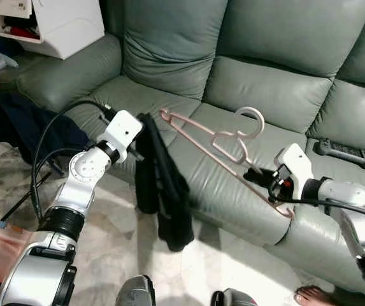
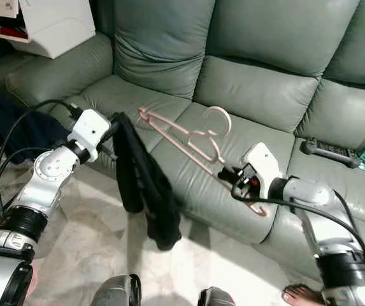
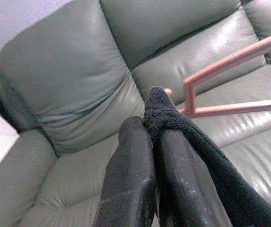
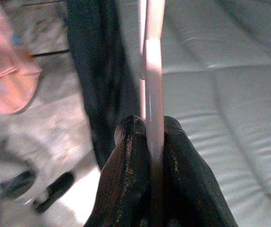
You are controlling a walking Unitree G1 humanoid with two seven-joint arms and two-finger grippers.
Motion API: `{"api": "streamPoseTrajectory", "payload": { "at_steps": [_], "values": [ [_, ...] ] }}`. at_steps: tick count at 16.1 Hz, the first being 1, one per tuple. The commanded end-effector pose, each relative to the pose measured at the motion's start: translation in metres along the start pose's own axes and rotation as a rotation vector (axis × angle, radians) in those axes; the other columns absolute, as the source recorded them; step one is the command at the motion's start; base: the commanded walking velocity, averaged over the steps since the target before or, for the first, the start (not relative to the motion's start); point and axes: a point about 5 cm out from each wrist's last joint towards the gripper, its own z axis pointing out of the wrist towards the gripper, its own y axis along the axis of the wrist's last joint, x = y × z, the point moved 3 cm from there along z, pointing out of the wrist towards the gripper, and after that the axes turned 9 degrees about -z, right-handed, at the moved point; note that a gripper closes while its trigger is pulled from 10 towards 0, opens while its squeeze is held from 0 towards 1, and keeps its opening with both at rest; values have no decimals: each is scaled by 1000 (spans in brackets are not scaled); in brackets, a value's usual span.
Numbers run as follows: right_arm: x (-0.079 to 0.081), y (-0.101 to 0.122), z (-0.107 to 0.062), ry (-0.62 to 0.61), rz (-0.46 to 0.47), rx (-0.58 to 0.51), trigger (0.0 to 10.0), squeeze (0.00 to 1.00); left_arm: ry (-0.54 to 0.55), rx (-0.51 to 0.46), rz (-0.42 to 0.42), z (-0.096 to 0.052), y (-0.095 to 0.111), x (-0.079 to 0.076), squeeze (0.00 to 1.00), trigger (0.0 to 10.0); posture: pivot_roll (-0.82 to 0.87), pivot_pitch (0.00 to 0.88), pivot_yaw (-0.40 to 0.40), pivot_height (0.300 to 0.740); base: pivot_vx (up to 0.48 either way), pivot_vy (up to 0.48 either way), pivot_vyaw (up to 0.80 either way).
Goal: Hang hanger
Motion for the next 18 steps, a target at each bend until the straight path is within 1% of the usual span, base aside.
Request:
{"api": "streamPoseTrajectory", "payload": {
  "at_steps": [1, 3, 5, 7, 11, 12, 13, 15, 17, 18],
  "values": [
    [6, 2, -6, 71, -23, 20, 10000, 0, 16, -29, 31, 2, 8, 6, 0, 10000, -51, 71, 54, 740, 0, 0, 0],
    [8, 1, -11, 104, -19, 35, 10000, 0, 22, -26, 37, 2, 7, 7, 0, 10000, -51, 70, 53, 740, 0, 0, 0],
    [15, 4, -17, 166, 1, 42, 10000, 0, 47, -8, 53, 0, 3, 13, 0, 10000, -55, 71, 52, 740, 0, 0, 0],
    [24, 3, -18, 209, 15, 49, 10000, 0, 49, -11, 60, 0, 3, 13, 0, 10000, -54, 73, 54, 740, 0, 0, 0],
    [33, -3, -17, 246, 49, 67, 10000, 0, 48, -27, 75, 1, 7, 14, 0, 10000, -54, 73, 54, 740, 0, 0, 0],
    [33, -8, -15, 237, 58, 83, 10000, 0, 39, -61, 67, 2, 15, 15, 0, 10000, -52, 75, 55, 740, 0, 0, 0],
    [33, -12, -13, 222, 89, 85, 10000, 0, 43, -94, 70, 4, 24, 17, 0, 10000, -48, 75, 52, 740, 0, 0, 0],
    [28, -19, -8, 170, 109, 101, 10000, 0, 37, -132, 76, 5, 36, 18, 0, 10000, -45, 76, 50, 740, 0, 0, 0],
    [23, -24, -6, 127, 150, 98, 10000, 0, 38, -155, 81, 4, 42, 19, 0, 10000, -45, 76, 50, 740, 0, 0, 0],
    [20, -27, -5, 101, 178, 96, 10000, 0, 40, -171, 68, 4, 46, 20, 0, 10000, -45, 76, 50, 740, 0, 0, 0]
  ]
}}
